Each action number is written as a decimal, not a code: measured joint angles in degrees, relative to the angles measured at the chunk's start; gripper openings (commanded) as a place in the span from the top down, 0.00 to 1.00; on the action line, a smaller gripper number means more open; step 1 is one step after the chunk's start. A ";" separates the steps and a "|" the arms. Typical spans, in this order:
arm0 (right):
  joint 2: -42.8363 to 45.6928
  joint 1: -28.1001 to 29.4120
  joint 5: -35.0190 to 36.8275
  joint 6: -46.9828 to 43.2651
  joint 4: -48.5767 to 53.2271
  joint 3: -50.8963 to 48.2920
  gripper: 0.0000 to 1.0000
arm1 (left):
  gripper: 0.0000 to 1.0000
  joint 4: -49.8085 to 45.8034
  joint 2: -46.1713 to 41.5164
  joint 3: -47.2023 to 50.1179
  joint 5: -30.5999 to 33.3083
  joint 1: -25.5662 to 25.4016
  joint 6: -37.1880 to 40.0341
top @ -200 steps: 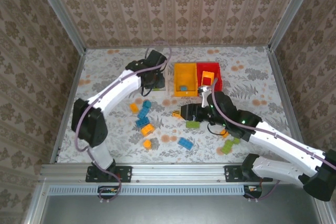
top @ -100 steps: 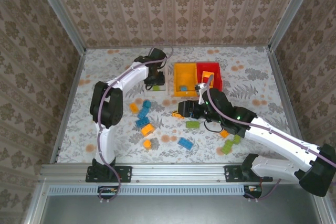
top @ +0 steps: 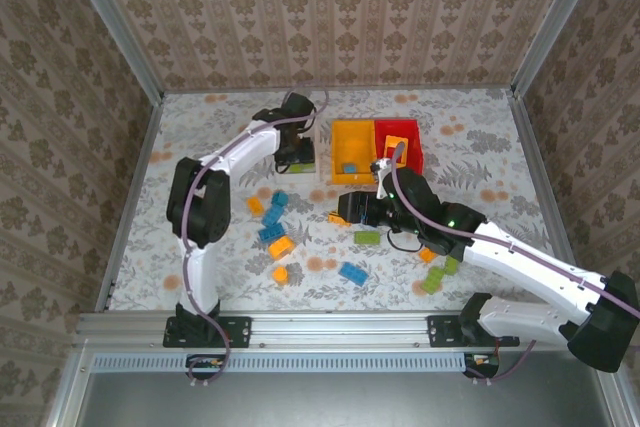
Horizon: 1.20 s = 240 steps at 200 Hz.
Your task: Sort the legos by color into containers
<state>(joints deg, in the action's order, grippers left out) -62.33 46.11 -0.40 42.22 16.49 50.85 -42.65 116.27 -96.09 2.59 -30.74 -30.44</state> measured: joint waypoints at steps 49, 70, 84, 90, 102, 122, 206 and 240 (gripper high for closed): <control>-3.50 0.00 1.60 -4.31 4.79 1.16 0.28 | 0.55 3.48 -16.76 11.47 0.85 -1.92 -2.54; -9.16 0.00 1.51 -10.21 8.74 3.61 0.24 | 0.53 6.19 -28.28 19.56 1.40 -5.53 -5.22; -14.01 0.00 1.42 -14.60 11.78 5.92 0.22 | 0.52 7.76 -36.11 25.83 1.77 -8.41 -7.50; -16.55 0.00 1.42 -16.61 13.03 7.21 0.22 | 0.51 8.39 -39.82 28.96 1.99 -9.84 -8.70; -21.42 0.00 1.46 -20.11 15.10 9.79 0.21 | 0.50 9.18 -46.47 34.67 2.45 -12.22 -11.32; -29.07 0.00 2.01 -25.66 17.94 14.14 0.20 | 0.49 10.01 -56.85 43.54 3.72 -15.87 -16.13; -49.57 0.00 8.63 -40.83 24.98 30.03 0.21 | 0.48 7.56 -79.45 55.32 11.15 -24.00 -27.87; -52.65 0.00 10.91 -42.86 25.88 31.06 0.34 | 0.48 7.28 -79.87 55.39 11.85 -24.04 -28.63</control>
<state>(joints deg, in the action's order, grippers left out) -114.98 46.11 10.50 -0.64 42.37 81.91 -35.38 36.40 -40.71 14.44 -54.78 -59.07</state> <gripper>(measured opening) 0.717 0.520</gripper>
